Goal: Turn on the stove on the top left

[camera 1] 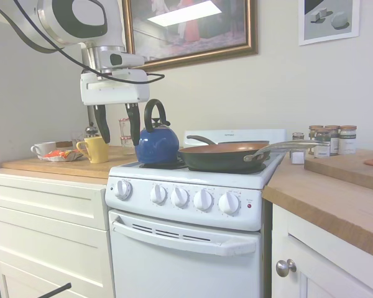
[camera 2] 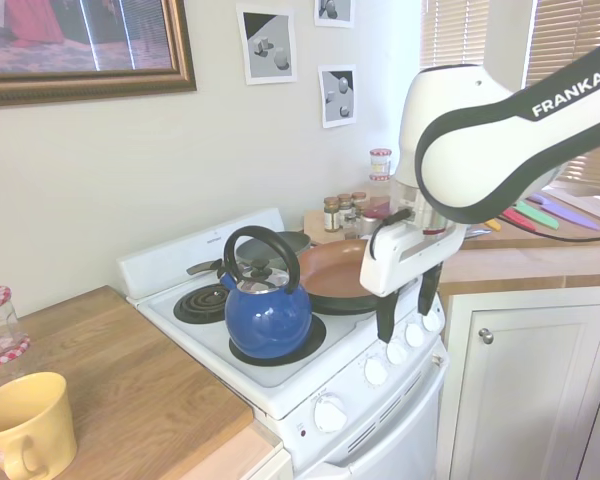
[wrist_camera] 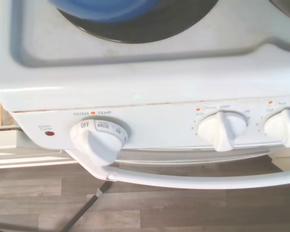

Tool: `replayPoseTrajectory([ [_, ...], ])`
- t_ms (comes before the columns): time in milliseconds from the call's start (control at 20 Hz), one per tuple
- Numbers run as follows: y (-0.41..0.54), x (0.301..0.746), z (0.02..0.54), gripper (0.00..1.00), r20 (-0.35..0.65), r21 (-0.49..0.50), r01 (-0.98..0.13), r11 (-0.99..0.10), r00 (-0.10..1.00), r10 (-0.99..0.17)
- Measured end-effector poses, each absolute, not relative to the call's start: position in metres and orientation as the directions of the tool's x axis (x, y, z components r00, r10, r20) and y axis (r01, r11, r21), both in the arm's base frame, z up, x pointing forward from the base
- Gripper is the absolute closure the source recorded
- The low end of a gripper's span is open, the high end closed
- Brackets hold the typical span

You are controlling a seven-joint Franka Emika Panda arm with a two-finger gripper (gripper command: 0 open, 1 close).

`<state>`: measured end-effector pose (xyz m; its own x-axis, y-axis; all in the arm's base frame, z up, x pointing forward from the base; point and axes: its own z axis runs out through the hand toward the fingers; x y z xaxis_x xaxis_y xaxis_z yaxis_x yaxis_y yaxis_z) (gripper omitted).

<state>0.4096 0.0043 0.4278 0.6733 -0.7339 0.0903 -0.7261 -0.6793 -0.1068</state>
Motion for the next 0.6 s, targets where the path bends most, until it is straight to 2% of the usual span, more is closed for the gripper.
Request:
replayPoseTrajectory([
  [600,-0.012,0.419,0.406,0.0,0.084,-0.088,-0.74,-0.667,0.662,-0.745],
])
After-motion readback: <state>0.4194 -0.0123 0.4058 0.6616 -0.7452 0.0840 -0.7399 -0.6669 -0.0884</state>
